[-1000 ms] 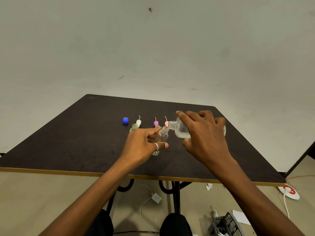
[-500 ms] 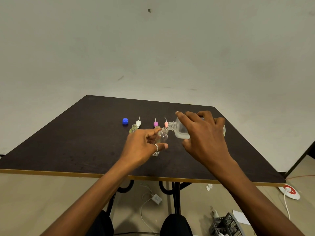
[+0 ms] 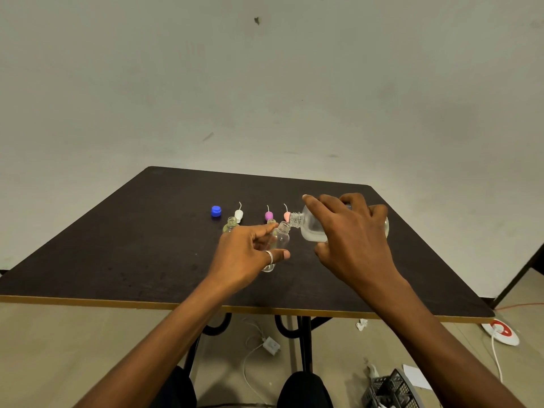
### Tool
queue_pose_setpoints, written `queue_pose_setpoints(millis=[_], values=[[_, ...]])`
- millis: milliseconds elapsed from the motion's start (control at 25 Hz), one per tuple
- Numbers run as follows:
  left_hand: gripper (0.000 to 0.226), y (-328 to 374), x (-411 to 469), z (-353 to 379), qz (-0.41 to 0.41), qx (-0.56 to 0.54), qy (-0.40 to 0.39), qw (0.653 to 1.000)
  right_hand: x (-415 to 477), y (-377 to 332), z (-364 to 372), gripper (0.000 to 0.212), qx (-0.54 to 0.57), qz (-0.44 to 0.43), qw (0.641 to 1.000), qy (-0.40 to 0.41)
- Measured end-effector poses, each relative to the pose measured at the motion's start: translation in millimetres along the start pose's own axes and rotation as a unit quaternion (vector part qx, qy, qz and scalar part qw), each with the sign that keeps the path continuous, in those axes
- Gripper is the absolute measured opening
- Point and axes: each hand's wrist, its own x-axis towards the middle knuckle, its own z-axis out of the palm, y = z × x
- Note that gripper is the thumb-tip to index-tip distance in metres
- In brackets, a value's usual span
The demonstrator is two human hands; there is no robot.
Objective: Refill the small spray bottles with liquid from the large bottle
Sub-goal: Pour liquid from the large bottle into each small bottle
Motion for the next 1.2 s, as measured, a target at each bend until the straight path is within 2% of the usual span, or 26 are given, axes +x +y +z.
queue_pose_setpoints(millis=[1200], values=[[0.069, 3.6, -1.3, -1.5, -0.004, -0.005, 0.000, 1.000, 0.1, -1.2, -0.8, 0.087, 0.002, -0.001, 1.000, 0.007]])
